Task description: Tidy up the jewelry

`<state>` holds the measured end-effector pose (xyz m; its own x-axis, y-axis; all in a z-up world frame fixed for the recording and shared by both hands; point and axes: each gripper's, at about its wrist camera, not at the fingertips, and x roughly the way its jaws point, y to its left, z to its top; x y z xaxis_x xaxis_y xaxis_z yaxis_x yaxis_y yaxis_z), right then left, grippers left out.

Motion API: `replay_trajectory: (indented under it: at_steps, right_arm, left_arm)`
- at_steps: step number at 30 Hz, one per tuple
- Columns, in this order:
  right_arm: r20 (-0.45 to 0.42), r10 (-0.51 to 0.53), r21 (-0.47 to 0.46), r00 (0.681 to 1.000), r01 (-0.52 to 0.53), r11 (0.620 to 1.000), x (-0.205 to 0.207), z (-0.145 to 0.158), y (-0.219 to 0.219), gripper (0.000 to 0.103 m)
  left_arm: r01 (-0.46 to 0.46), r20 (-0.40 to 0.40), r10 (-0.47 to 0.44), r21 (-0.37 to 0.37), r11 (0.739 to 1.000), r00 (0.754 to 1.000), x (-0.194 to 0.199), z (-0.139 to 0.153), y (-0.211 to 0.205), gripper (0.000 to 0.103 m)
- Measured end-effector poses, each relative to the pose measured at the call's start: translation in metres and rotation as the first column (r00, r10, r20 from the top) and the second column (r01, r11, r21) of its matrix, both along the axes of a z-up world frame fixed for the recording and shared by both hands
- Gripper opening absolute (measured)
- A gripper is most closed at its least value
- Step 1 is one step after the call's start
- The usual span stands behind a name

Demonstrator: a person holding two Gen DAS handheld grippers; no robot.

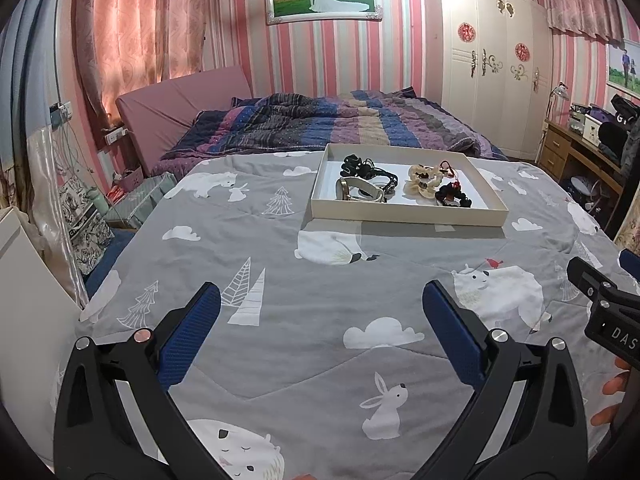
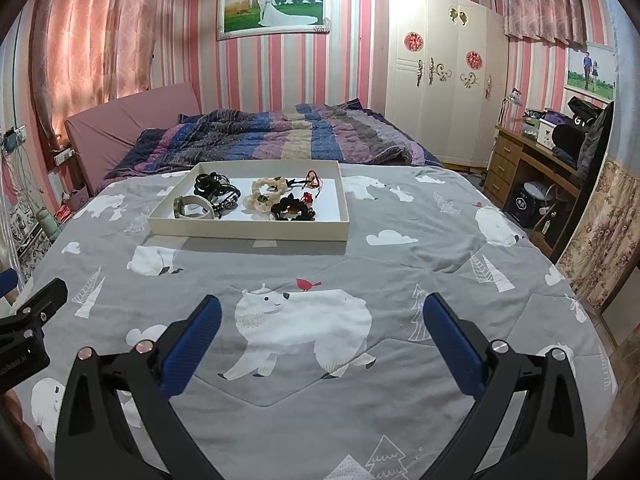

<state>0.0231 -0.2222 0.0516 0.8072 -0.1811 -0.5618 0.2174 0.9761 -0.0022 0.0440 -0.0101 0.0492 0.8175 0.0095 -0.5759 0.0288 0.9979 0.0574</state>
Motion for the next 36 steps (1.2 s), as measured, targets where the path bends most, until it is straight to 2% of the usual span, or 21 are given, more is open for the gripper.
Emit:
replay_trajectory:
  at_steps: [36]
  right_arm:
    - [0.008,-0.013,-0.007,1.0,0.013,1.0,-0.0025,0.0039,-0.0014,0.101]
  left_arm:
    - [-0.008,0.003,0.008,0.01,1.0,1.0,0.0003,0.0002,-0.0013,0.1]
